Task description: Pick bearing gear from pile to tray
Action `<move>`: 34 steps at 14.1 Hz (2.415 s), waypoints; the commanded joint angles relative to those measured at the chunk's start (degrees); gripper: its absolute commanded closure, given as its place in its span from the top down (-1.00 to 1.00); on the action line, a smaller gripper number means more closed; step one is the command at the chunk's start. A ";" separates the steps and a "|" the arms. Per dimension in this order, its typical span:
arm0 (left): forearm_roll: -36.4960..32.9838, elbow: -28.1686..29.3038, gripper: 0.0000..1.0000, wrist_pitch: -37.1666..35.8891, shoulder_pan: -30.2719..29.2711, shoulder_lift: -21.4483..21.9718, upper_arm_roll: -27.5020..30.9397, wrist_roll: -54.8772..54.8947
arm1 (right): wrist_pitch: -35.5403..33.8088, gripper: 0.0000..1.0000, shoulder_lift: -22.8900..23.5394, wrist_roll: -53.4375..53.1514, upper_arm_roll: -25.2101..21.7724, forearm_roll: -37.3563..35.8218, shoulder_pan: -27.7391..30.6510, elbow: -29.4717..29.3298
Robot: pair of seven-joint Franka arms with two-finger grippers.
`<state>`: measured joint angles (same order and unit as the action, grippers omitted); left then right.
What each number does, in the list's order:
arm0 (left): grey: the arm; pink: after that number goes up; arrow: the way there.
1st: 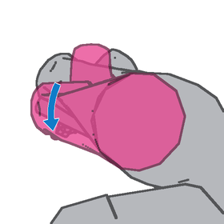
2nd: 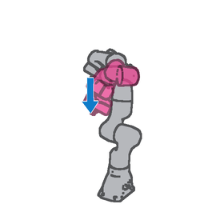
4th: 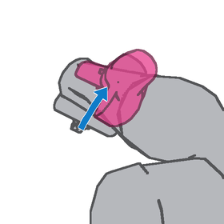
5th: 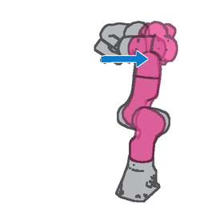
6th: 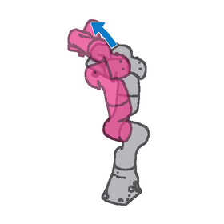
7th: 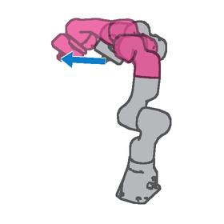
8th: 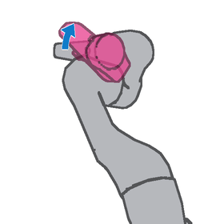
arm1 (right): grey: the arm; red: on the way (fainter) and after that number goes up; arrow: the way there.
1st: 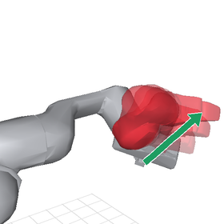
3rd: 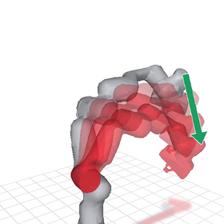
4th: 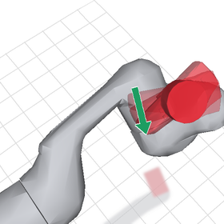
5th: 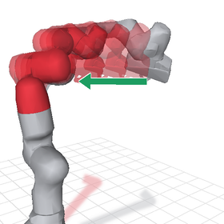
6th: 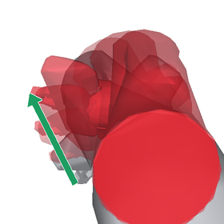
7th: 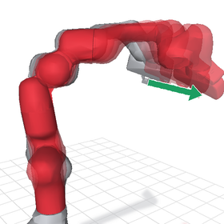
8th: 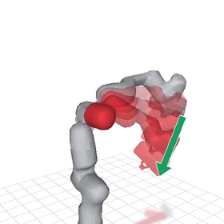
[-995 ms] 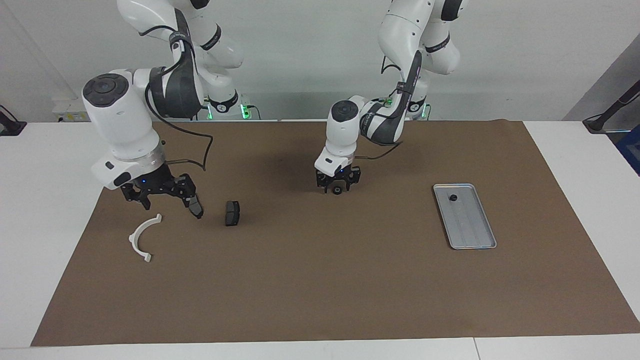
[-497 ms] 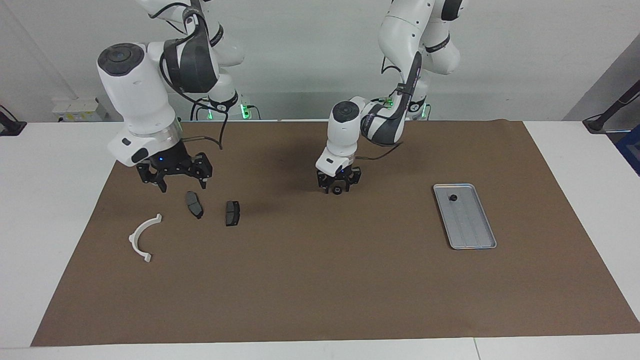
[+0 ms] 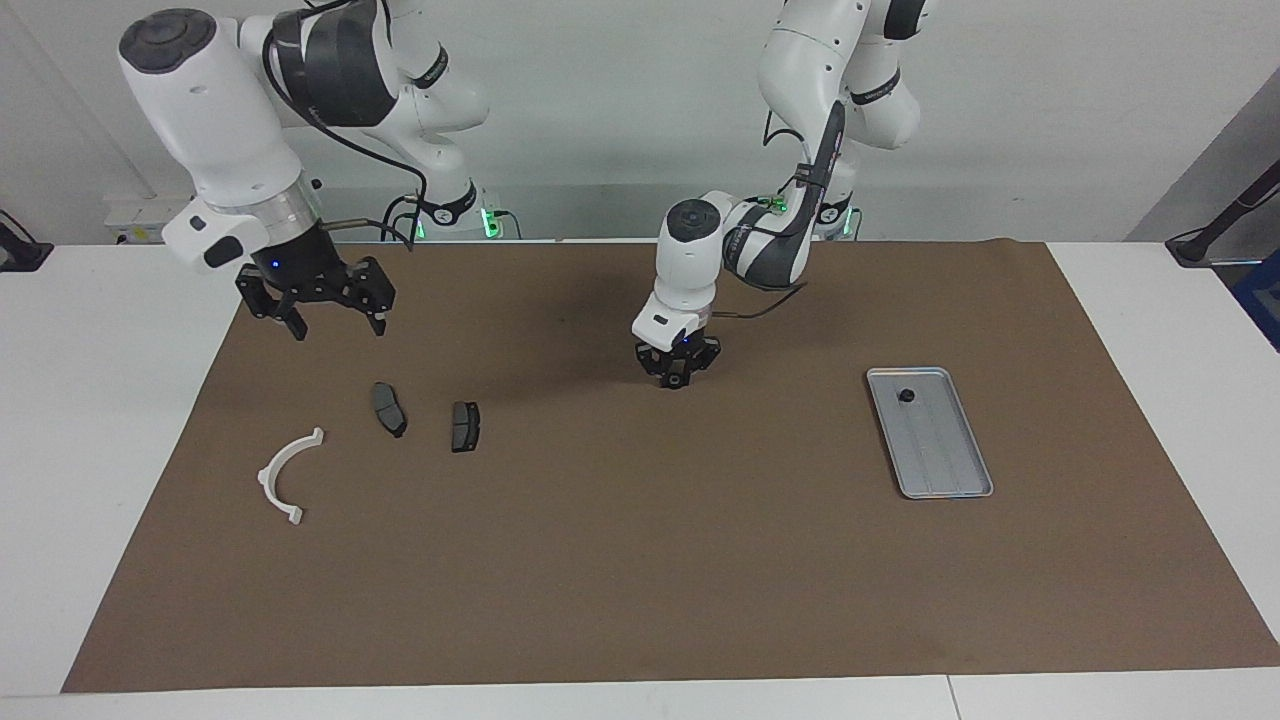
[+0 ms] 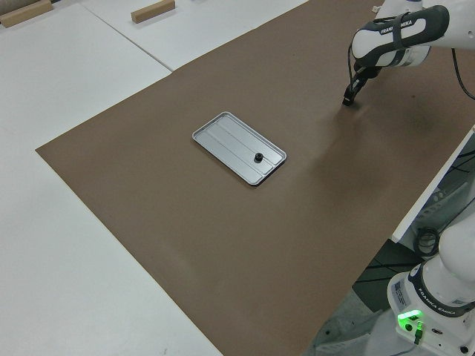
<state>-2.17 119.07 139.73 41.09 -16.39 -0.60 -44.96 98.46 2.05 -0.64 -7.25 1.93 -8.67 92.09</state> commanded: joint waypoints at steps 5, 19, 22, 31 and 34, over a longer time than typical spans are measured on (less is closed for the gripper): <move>-1.00 -3.31 -0.73 -6.92 -8.54 5.66 0.96 10.13 | -2.92 1.00 -2.14 1.52 -0.23 0.62 0.58 2.12; 0.06 -2.97 -0.70 -6.93 -38.62 5.76 0.78 47.68 | -1.60 1.00 -1.62 1.69 7.33 0.01 9.63 2.75; 0.23 -2.97 -0.70 -5.53 -39.15 4.18 0.87 48.04 | -4.41 1.00 -1.79 1.69 7.94 -3.40 9.55 2.57; 0.23 -0.51 -0.70 1.58 -41.08 0.84 0.96 49.36 | -3.28 1.00 -3.02 1.08 8.92 -4.83 9.11 1.69; 0.23 0.20 -0.70 2.65 -41.35 0.66 0.96 49.27 | -2.92 1.00 -3.37 1.08 8.92 -4.48 9.11 1.78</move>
<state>-2.24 118.01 140.32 0.53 -16.00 0.84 3.28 95.32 -0.37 -0.59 0.93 -2.27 -0.36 93.45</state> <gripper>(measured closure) 0.656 0.000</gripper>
